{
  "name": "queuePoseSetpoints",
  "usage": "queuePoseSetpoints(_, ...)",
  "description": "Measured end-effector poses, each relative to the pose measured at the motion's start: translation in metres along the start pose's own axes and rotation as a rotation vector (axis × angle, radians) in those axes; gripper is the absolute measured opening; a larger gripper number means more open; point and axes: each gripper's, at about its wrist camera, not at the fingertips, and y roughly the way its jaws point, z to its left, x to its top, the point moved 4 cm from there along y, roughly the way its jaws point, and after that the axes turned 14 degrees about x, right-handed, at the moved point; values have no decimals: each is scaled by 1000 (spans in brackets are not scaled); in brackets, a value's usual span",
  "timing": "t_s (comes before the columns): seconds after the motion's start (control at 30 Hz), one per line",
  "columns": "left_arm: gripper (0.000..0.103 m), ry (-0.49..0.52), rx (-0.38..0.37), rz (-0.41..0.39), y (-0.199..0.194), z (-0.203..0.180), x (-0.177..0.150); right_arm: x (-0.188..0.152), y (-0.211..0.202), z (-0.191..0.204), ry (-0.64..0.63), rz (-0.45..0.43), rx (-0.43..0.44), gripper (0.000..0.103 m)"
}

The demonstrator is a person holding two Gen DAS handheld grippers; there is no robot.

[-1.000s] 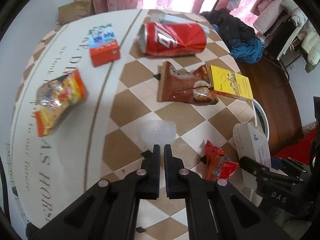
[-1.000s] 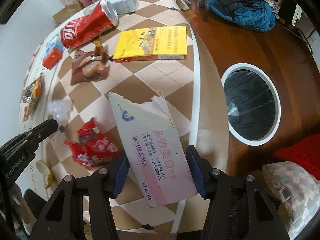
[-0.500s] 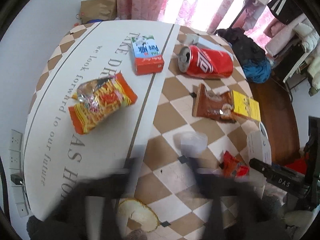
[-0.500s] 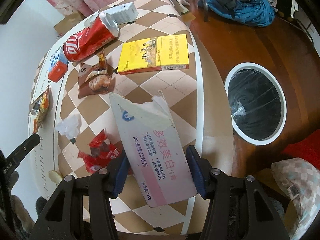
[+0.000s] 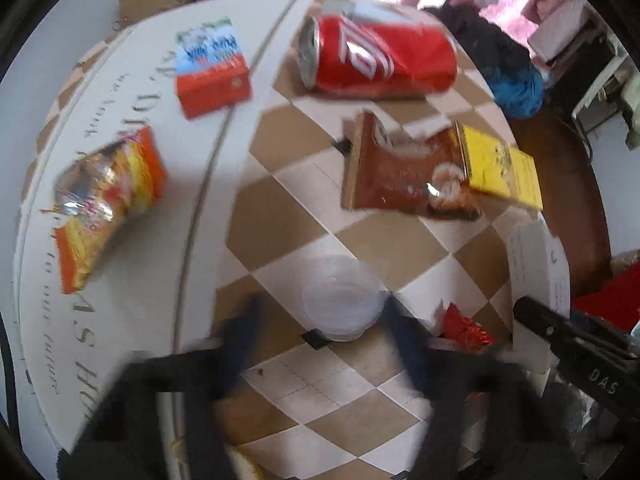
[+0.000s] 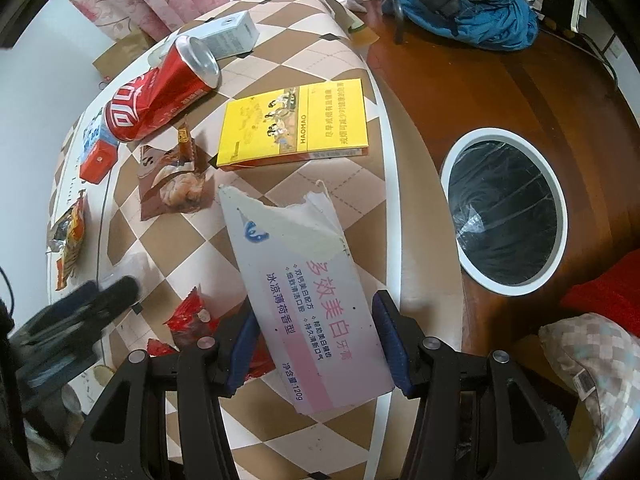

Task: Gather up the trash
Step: 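Lift the tissue packet with the right gripper while the left gripper lifts the plastic cup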

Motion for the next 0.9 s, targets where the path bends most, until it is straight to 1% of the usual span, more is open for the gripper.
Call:
queuePoseSetpoints(0.17,36,-3,27,-70,-12,0,-5,0,1,3,-20,-9,-19,57)
queuePoseSetpoints(0.23,36,1,54,-95,-18,2,-6,-1,2,5,-34,-12,-29,57)
queuePoseSetpoints(0.33,35,-3,113,-149,-32,8,-11,-4,-2,8,-48,-30,-35,57)
queuePoseSetpoints(0.47,35,4,193,-238,-60,17,-14,-7,-18,12,-48,-78,-10,57)
queuePoseSetpoints(0.57,35,15,218,-304,-88,11,-9,-6,-41,15,-51,-145,28,57)
queuePoseSetpoints(0.7,35,48,215,-385,-128,-10,1,0,-87,8,-27,-263,72,57)
queuePoseSetpoints(0.8,35,77,169,-441,-160,-41,12,6,-122,-10,16,-328,116,57)
queuePoseSetpoints(0.9,35,113,101,-465,-180,-82,26,14,-156,-36,54,-382,131,57)
